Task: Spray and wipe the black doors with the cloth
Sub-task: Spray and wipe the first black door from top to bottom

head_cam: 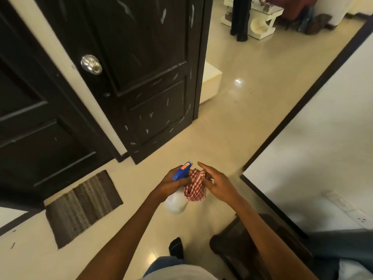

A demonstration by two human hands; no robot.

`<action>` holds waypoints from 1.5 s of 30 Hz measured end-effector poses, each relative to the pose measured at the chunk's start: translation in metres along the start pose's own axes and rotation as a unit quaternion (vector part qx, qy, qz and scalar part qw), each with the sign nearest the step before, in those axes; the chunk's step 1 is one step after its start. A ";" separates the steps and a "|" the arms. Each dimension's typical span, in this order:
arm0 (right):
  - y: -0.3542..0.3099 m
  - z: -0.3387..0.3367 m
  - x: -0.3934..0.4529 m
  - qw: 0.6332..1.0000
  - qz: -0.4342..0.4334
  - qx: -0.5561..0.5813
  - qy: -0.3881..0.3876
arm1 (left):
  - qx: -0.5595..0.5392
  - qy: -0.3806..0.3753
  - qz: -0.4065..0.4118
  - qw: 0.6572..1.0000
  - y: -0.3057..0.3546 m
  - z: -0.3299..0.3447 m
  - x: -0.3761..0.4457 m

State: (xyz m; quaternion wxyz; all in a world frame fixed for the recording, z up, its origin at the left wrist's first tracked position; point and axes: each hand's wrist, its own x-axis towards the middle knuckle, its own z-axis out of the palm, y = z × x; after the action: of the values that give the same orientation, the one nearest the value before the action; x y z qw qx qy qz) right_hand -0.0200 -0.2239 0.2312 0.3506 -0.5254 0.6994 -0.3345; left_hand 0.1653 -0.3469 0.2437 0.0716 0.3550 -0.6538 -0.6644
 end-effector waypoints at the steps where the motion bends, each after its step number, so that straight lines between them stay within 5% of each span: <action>1: -0.003 0.002 0.012 1.000 -0.017 -0.021 0.006 | 0.001 0.004 0.003 1.000 0.003 -0.009 0.003; 9: -0.037 -0.001 0.082 0.999 -0.023 -0.026 -0.013 | -0.030 0.063 0.038 0.997 0.019 -0.072 0.018; 20: -0.095 -0.018 0.183 0.968 0.037 0.177 0.173 | -0.152 0.209 0.031 0.966 0.069 -0.112 0.066; 23: -0.099 -0.037 0.220 0.967 0.041 0.204 0.145 | -0.154 0.258 0.044 0.953 0.098 -0.119 0.098; 26: -0.095 -0.069 0.260 0.965 0.055 0.253 0.039 | -0.129 0.289 0.079 0.945 0.132 -0.130 0.131; 30: -0.088 -0.116 0.316 0.911 0.061 0.403 -0.067 | -0.109 0.314 0.090 0.939 0.175 -0.151 0.182; 37: -0.098 -0.211 0.421 0.832 0.051 0.551 -0.053 | -0.150 0.378 0.117 0.906 0.259 -0.170 0.269; 45: -0.146 -0.304 0.552 0.831 -0.022 0.554 0.037 | -0.117 0.474 0.158 0.858 0.390 -0.227 0.332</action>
State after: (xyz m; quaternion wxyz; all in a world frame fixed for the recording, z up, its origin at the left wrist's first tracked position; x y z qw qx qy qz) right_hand -0.3139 -0.7620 0.4379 0.5497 -0.2456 0.3977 -0.6924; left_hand -0.0952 -0.7715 0.5006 0.5184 0.5079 -0.5052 -0.4670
